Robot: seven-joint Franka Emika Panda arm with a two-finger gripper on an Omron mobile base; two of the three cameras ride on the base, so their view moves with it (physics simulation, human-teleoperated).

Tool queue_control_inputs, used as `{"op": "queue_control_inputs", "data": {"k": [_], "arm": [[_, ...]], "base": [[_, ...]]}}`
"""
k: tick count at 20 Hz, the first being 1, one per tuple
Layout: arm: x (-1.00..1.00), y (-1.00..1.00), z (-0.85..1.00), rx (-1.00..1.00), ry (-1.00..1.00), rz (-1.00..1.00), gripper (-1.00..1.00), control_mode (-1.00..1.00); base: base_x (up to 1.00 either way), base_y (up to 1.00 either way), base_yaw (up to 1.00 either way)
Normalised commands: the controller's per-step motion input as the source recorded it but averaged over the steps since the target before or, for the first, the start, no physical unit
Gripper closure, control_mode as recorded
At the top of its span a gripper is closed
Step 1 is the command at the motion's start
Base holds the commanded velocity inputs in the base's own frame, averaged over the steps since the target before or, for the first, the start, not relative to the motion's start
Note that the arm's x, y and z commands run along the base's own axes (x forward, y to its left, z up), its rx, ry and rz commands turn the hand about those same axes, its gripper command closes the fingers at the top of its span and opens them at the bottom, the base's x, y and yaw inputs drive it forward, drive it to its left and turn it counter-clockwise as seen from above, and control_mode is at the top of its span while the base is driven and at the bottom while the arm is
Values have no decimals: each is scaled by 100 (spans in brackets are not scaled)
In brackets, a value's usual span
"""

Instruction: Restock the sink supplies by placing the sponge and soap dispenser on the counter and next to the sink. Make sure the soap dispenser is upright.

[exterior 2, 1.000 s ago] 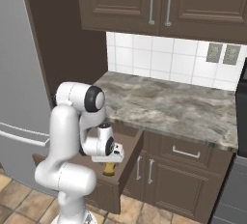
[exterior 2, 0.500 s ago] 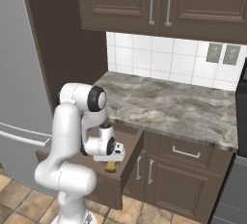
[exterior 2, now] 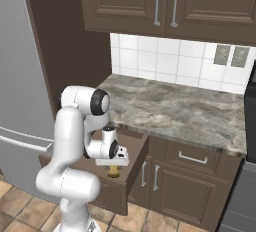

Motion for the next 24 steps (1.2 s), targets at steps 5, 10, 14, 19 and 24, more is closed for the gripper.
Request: {"op": "queue_control_inputs", "data": {"k": [5, 10, 14, 19, 24], "arm": [[-12, 29, 20, 0, -8, 0, 100, -100], [-1, 23, 62, 0, -13, 0, 100, -100], [0, 17, 80, 0, -7, 0, 100, -100], [-13, 7, 95, -1, -11, 0, 100, -100], [-9, 0, 100, -1, -10, 0, 100, -100]], "base": [[0, 0, 0], [0, 0, 0], [0, 0, 0], [0, 0, 0], [0, 0, 0]]}}
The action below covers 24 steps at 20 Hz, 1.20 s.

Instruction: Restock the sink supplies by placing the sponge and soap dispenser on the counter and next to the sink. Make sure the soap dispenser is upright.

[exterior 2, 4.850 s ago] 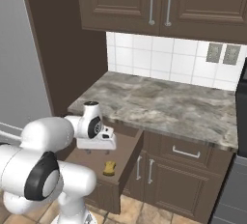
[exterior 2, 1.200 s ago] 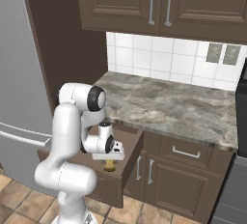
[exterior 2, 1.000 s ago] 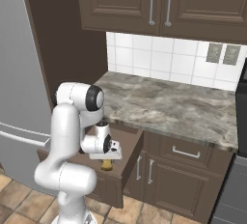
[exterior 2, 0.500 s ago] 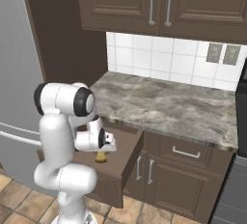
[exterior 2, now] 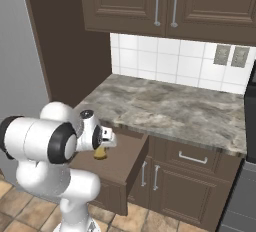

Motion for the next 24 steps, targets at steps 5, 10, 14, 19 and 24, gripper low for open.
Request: {"op": "queue_control_inputs", "data": {"k": [5, 10, 14, 19, 24], "arm": [[-20, 0, 100, 0, -3, 0, 100, -100], [-36, 0, 94, 0, 0, 0, 100, -100], [-57, 0, 65, 0, 0, 0, 100, -100], [-57, 8, 30, 0, 0, -1, 100, -100], [0, 29, -2, -6, 7, 0, 100, -100]], "base": [[0, 0, 0], [0, 0, 0], [0, 0, 0], [0, 0, 0], [0, 0, 0]]}}
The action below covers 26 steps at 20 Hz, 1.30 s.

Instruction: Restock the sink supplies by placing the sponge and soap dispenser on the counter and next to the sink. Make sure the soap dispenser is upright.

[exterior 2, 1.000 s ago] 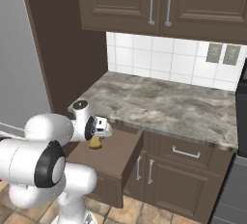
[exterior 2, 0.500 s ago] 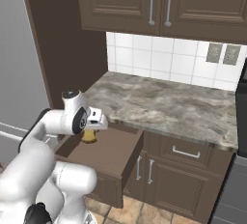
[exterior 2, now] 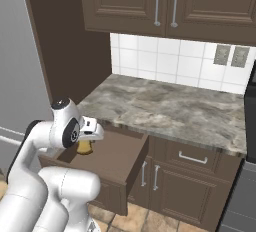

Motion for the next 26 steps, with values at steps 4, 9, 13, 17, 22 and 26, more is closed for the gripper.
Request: {"op": "queue_control_inputs", "data": {"k": [4, 9, 13, 17, 22, 26], "arm": [[0, 0, -1, 0, 0, 0, 100, 100], [0, 0, 0, 0, 0, 0, 100, 100], [0, 0, 0, 0, 0, 0, 100, 100], [0, 0, 0, 0, 0, 0, 100, 100], [0, 0, 0, 0, 0, 0, 100, 100], [0, 0, 0, 0, 0, 0, 100, 100]], "base": [[-24, -27, -11], [-25, -99, -32], [-22, -100, -33], [-4, -100, -27], [11, -100, -21], [34, -100, -13]]}}
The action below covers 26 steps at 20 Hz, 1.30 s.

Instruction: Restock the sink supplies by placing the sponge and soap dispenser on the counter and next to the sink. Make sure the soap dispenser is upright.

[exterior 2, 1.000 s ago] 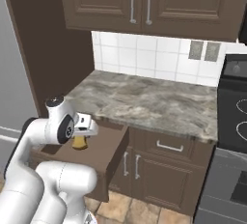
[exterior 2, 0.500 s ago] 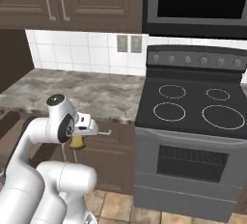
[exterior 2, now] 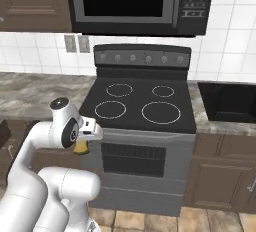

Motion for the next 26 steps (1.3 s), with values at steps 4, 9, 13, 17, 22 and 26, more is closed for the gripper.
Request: {"op": "queue_control_inputs", "data": {"k": [4, 9, 13, 17, 22, 26], "arm": [[0, 0, 0, 0, 0, 0, 100, 100], [0, 0, 0, 0, 0, 0, 100, 100], [0, 0, 0, 0, 0, 0, 100, 100], [0, 0, 0, 0, 0, 0, 100, 100], [0, 0, 0, 0, 0, 0, 100, 100], [0, 0, 0, 0, 0, 0, 100, 100]], "base": [[50, -100, -7], [63, -100, -5], [61, -100, -4], [58, -100, -3], [56, -100, -1], [44, -100, 0]]}}
